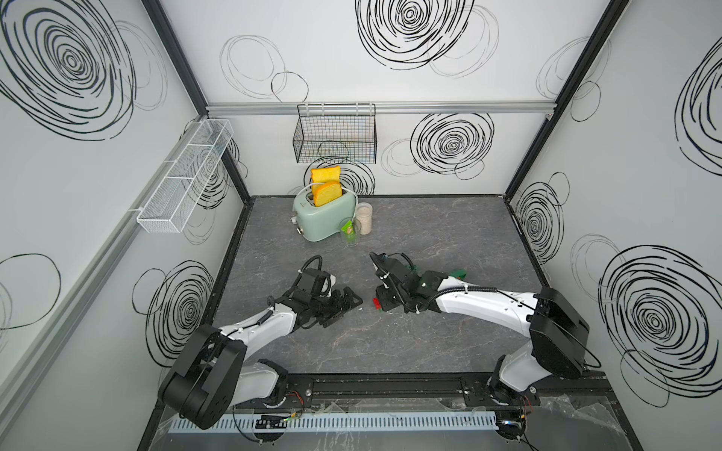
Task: Assemble the letter f with lego
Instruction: Assemble the lego brick with the lego brick.
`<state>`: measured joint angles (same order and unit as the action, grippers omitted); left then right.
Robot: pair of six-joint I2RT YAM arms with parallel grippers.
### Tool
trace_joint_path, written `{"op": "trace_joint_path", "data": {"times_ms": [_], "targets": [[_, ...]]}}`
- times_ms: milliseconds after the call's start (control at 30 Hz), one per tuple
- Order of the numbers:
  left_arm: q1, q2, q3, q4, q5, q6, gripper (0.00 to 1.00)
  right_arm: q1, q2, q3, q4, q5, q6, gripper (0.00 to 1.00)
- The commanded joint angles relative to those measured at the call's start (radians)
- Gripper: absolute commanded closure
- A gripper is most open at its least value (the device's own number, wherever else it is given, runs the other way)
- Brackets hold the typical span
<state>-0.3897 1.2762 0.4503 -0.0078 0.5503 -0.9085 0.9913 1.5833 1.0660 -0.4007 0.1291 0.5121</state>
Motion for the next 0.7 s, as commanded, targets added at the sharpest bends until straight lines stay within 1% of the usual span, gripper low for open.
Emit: {"op": "trace_joint_path", "data": {"times_ms": [0, 267, 367, 467, 667], "targets": [[0.008, -0.007, 0.026, -0.001, -0.004, 0.004, 0.02, 0.001, 0.012, -0.026, -0.132, -0.041, -0.016, 0.70], [0.007, -0.018, 0.022, -0.003, -0.003, 0.003, 0.02, 0.006, 0.036, -0.013, -0.137, -0.037, -0.024, 0.70], [0.009, -0.024, 0.021, -0.006, -0.003, 0.003, 0.02, 0.007, 0.049, -0.024, -0.110, -0.045, -0.011, 0.70], [0.012, -0.030, 0.019, -0.013, -0.003, 0.004, 0.02, 0.011, 0.060, -0.015, -0.114, -0.021, 0.010, 0.70], [0.023, -0.032, 0.024, -0.024, 0.003, 0.013, 0.02, 0.026, 0.084, -0.004, -0.125, -0.026, 0.025, 0.71]]}}
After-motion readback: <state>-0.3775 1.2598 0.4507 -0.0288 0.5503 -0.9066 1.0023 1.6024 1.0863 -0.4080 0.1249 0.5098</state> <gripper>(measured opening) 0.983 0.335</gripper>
